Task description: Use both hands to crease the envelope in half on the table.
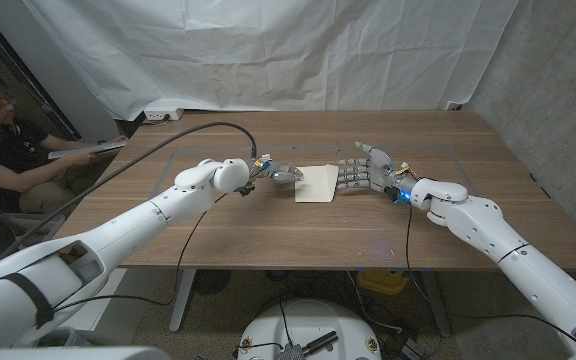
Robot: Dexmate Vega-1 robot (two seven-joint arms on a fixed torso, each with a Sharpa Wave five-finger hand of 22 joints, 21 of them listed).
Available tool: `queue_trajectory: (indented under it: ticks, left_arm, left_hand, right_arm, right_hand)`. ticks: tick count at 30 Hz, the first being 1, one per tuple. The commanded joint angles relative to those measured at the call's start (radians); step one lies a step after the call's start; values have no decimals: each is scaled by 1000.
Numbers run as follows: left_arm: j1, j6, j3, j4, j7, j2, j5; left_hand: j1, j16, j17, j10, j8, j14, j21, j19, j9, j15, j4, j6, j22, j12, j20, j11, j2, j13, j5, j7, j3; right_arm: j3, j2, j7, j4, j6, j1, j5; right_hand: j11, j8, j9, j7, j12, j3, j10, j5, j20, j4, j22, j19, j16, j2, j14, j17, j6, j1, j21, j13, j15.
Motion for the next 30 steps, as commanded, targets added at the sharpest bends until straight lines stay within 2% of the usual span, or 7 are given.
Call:
queue_trajectory:
  ticks: [1, 7, 12, 14, 23, 30]
  left_arm:
    - [-14, -10, 7, 23, 1, -14, -1]
    - [-18, -12, 9, 32, 1, -19, -2]
    - [-21, -15, 12, 35, -1, -21, -1]
    - [-22, -15, 12, 36, -2, -22, -2]
    - [-18, -12, 12, 28, 1, -20, 0]
    - [-14, -11, 10, 21, 1, -17, -1]
  left_hand:
    - [-2, 3, 2, -6, 4, -8, -1, 1, 2, -15, -1, -5, -1, 1, -6, -1, 82, 2, 4, 0, -2]
    - [-2, 4, 2, -7, 4, -8, -1, 2, 2, -15, -1, -5, -1, 1, -7, -2, 83, 2, 5, 0, -3]
    - [-2, 4, 2, -7, 4, -8, -1, 2, 2, -16, -1, -6, -1, 1, -7, -4, 84, 2, 5, 0, -3]
    - [-2, 4, 2, -8, 5, -8, -1, 2, 2, -15, -1, -7, -1, 1, -7, -1, 84, 2, 5, 1, -3]
    - [-1, 4, 2, -8, 5, -9, -1, 2, 2, -16, -1, -9, -1, 1, -7, 0, 85, 2, 5, 0, -4]
    - [-1, 4, 2, -9, 5, -10, -1, 3, 2, -15, -1, -10, -1, 1, -7, -2, 85, 2, 6, -1, -5]
  right_arm:
    - [-44, 12, 113, 83, 20, 65, 1]
    - [-55, 21, 141, 106, 46, 81, -13]
    - [-95, -10, 157, 88, 29, 118, -75]
    - [-106, -20, 163, 79, 33, 129, -97]
    - [-148, -53, 140, 27, 12, 163, -183]
    - [-189, -43, 174, 54, 73, 194, -238]
  right_hand:
    - [3, -3, 4, 63, -7, 0, -3, 1, 2, -4, 4, -4, -8, -1, -15, 2, 4, 0, -4, 1, 0]
    - [3, -7, 3, 63, -14, 0, -12, 1, -1, -3, 4, -14, -15, 1, -29, 2, 0, 0, -10, 1, 0]
    - [3, -16, 3, 62, -47, -1, -69, 3, 6, -3, 5, -117, -38, 6, -134, 4, -31, 5, -38, 2, -12]
    - [3, -17, 3, 61, -53, -1, -91, 3, -2, -2, 5, -144, -39, 9, -163, 5, -43, 6, -40, 2, -17]
    - [4, -13, 5, 57, -60, -3, -134, 4, -9, 3, 4, -189, -39, 12, -213, 5, -53, 2, -41, 3, -21]
    - [4, -16, 5, 56, -61, -2, -157, 5, -15, 4, 4, -212, -38, 14, -235, 5, -69, 3, -41, 3, -27]
